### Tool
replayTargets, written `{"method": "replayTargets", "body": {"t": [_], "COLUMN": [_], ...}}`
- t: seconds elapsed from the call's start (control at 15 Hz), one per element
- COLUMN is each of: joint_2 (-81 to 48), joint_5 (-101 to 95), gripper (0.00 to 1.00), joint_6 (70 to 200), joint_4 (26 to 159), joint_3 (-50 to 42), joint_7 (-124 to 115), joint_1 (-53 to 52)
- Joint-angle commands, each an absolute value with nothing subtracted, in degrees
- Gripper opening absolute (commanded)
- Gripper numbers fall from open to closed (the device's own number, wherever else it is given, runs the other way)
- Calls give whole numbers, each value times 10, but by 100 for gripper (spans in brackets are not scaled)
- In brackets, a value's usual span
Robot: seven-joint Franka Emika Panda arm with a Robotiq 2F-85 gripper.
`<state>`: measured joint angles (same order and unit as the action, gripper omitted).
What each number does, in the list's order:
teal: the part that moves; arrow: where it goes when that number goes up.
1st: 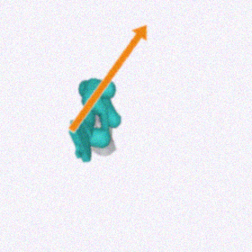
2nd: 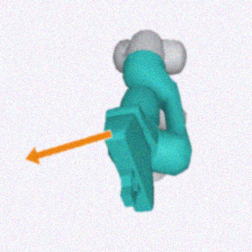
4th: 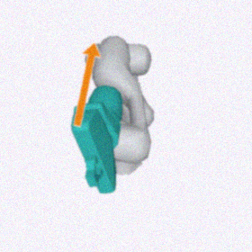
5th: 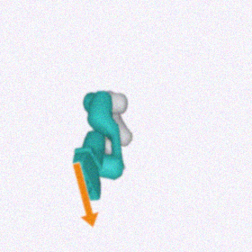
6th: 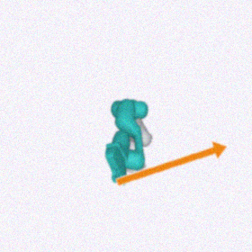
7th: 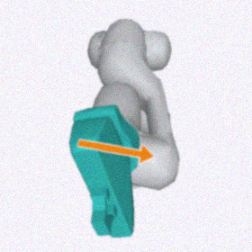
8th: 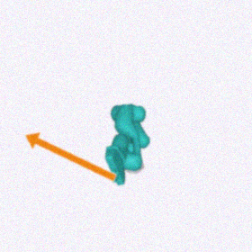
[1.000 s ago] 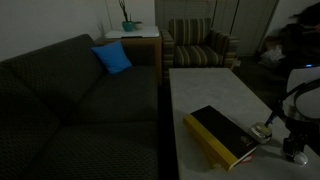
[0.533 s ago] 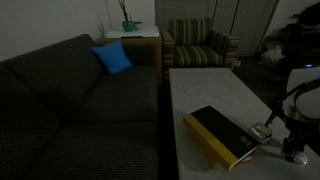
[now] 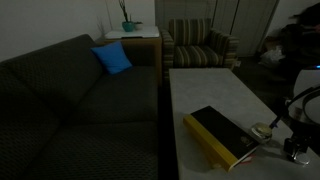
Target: Pick the lid on the table and put it on the silver bottle
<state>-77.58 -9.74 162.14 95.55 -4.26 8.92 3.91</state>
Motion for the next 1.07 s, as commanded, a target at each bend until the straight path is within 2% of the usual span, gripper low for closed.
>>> {"method": "replayTargets", "body": {"t": [0.0, 0.33, 0.53, 0.67, 0.87, 0.93, 1.0], "joint_2": [-707, -662, -644, -640, -632, -611, -608], "joint_5": [-90, -27, 22, 55, 86, 90, 82], "gripper": [45, 45, 45, 45, 45, 45, 45], "joint_6": [1731, 1829, 1888, 1945, 2052, 2003, 2005], "joint_4": [1089, 1241, 1317, 1334, 1329, 1282, 1271], "joint_3": [-114, -245, -282, -281, -248, -246, -236], "joint_7": [-1, -118, -129, -114, -78, -63, -53], "joint_1": [-40, -223, -303, -318, -280, -278, -259]}}
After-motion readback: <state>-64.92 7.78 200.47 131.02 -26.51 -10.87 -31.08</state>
